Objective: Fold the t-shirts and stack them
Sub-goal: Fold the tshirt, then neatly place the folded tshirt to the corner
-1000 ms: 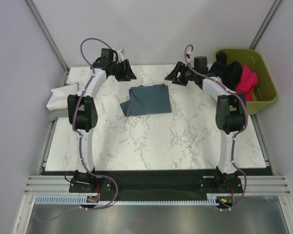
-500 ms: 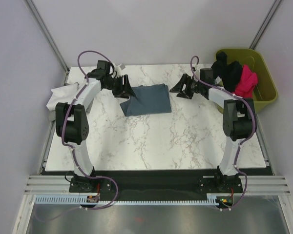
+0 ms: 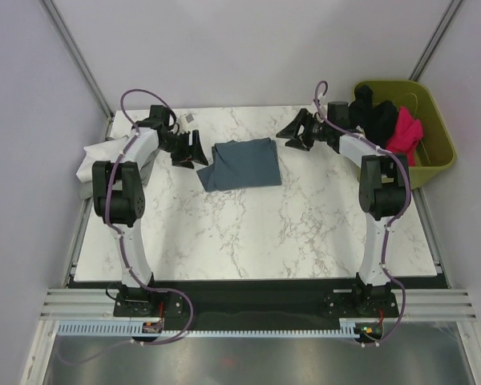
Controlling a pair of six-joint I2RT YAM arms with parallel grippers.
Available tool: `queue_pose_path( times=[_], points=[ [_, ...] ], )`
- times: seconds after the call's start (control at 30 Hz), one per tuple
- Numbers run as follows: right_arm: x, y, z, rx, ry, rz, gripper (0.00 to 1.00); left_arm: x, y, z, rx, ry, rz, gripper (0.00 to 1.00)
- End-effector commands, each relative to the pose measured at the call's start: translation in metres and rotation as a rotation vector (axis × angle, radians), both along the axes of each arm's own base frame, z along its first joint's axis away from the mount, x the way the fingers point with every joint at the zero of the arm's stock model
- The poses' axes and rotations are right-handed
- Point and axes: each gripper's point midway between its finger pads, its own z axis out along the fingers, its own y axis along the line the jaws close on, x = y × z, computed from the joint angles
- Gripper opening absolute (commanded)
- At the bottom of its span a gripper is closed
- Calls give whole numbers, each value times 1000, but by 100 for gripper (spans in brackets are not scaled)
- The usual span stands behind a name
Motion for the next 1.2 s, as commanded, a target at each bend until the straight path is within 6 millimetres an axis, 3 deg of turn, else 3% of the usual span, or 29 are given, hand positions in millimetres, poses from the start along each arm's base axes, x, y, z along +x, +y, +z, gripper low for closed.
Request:
queue_pose_path(
  times=[0.0,0.17,0.2,0.4,0.47,0.57,0.8,0.9,1.03,1.17],
  points=[
    [9,27,47,103,-103,71,75,21,26,-18,96,-38,-23,73],
    [5,64,47,139,-115,141,75,32,30,-38,99,-2,-19,73],
    [3,75,40,140,-102,158,75,32,29,-49,92,23,-19,73],
    [-7,110,20,136,-78,219,75,35,19,-71,15,86,-17,74],
    [-12,112,8,127,-53,224,75,37,17,-75,5,108,11,79],
    [-16,110,-9,105,-19,222,75,33,12,-72,-47,139,14,78],
    [-15,108,-23,89,3,208,76,-2,12,-51,-138,237,62,78],
    [-15,107,-31,77,11,204,76,-14,5,-58,-188,297,64,78],
    [-17,106,-36,67,22,205,76,-11,1,-74,-199,329,77,78],
    [-21,104,-44,59,43,203,77,0,-8,-74,-226,319,78,79]
  ],
)
